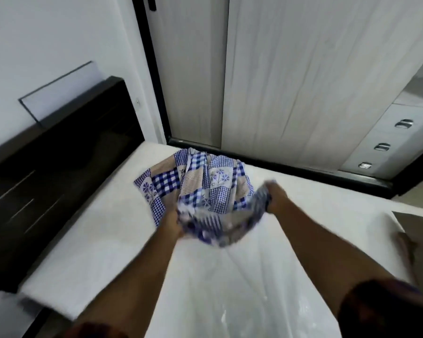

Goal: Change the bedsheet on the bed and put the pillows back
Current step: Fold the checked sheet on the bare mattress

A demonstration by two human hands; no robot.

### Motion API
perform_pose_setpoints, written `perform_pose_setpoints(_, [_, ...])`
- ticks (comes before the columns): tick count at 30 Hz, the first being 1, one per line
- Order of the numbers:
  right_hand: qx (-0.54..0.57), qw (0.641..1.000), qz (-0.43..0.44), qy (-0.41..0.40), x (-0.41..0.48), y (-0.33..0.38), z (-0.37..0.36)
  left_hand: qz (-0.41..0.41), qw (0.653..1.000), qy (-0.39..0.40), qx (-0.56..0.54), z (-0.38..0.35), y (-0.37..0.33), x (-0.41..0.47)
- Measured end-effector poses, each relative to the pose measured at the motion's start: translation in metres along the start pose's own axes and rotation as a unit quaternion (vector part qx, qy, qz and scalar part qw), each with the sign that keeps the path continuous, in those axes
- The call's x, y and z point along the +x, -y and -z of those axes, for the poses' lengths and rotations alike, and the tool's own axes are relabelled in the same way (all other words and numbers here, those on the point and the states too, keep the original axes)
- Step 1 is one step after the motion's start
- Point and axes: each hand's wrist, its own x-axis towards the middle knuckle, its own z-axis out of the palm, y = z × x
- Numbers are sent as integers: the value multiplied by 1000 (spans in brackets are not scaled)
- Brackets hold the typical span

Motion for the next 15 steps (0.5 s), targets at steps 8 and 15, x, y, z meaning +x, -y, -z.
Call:
perform_pose_setpoints(8, [181, 919, 257, 237, -56, 268, -97, -355, 913, 106, -171, -41, -305, -94])
perform_pose_setpoints(15, [153, 948, 211, 182, -62, 241, -102, -220, 974, 38, -32, -10, -236, -68])
